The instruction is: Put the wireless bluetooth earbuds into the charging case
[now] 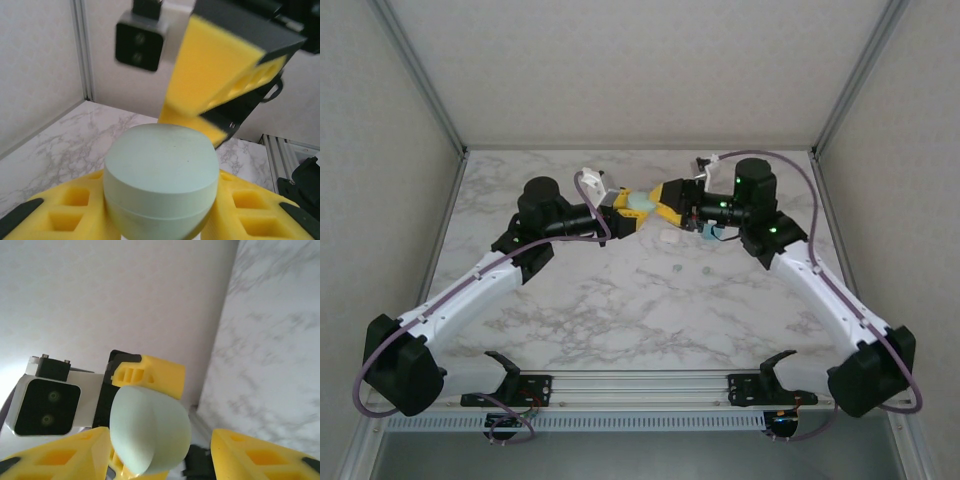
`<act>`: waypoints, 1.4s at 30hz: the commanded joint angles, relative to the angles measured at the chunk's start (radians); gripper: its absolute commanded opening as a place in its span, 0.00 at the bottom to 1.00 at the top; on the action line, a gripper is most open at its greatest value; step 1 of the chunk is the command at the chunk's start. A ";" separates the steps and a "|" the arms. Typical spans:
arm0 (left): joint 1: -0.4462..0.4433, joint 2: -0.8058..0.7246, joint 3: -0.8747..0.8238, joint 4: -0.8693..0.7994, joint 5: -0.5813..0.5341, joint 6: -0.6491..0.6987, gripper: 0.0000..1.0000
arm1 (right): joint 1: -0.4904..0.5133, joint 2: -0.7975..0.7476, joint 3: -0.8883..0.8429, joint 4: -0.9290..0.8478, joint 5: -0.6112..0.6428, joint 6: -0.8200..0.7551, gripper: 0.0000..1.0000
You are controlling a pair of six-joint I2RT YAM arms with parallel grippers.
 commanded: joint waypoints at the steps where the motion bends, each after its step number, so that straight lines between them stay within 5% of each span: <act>1: -0.008 -0.019 0.013 0.031 0.040 -0.023 0.28 | 0.004 -0.091 0.042 -0.281 0.190 -0.371 0.61; 5: -0.017 -0.018 0.011 0.030 0.050 -0.031 0.28 | 0.010 -0.126 0.013 -0.284 0.196 -0.554 0.67; 12: -0.034 -0.011 0.025 0.034 0.067 -0.045 0.29 | 0.089 -0.044 0.122 -0.387 0.179 -0.637 0.71; 27: -0.045 -0.012 0.042 0.020 0.094 -0.036 0.28 | 0.092 -0.044 0.118 -0.408 0.371 -0.600 0.67; 42: -0.049 -0.024 0.036 -0.045 0.103 0.019 0.28 | 0.080 -0.063 0.126 -0.271 0.332 -0.477 0.68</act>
